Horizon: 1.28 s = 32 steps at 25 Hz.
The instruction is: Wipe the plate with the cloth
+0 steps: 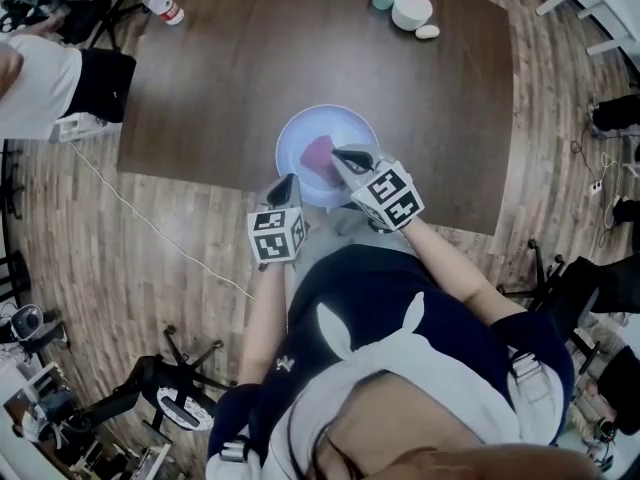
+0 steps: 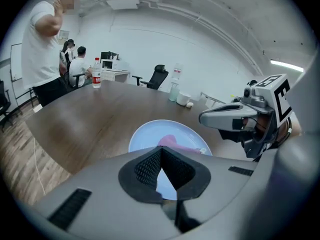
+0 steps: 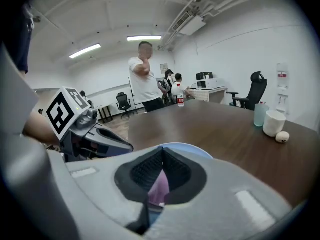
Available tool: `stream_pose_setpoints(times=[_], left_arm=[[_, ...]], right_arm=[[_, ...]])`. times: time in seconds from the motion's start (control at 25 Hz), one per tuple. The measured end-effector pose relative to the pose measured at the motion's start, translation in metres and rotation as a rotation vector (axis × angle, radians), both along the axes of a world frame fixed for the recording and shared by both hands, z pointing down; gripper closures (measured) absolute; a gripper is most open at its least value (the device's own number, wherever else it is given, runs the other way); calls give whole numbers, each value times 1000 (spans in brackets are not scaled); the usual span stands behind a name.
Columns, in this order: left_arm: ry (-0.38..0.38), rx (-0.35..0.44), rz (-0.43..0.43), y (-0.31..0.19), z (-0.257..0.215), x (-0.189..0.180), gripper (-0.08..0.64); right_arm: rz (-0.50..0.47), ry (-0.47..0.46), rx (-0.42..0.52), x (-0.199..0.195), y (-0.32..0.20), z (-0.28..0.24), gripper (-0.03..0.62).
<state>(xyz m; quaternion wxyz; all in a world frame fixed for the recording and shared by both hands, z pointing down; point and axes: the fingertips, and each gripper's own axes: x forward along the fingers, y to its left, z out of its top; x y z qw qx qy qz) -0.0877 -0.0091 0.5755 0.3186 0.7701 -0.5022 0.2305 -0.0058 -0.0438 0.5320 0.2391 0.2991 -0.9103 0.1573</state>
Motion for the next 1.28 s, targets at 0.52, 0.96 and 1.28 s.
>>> stream_pose_setpoints(times=[0.52, 0.96, 1.28], left_arm=[[48, 97, 64, -2, -34, 19, 554], [52, 90, 64, -4, -29, 18, 554], [51, 78, 61, 6, -29, 7, 554]], right_arm=[[-17, -24, 9, 0, 25, -9, 594], [-20, -9, 12, -1, 24, -5, 594], [-30, 24, 15, -9, 29, -4, 594]])
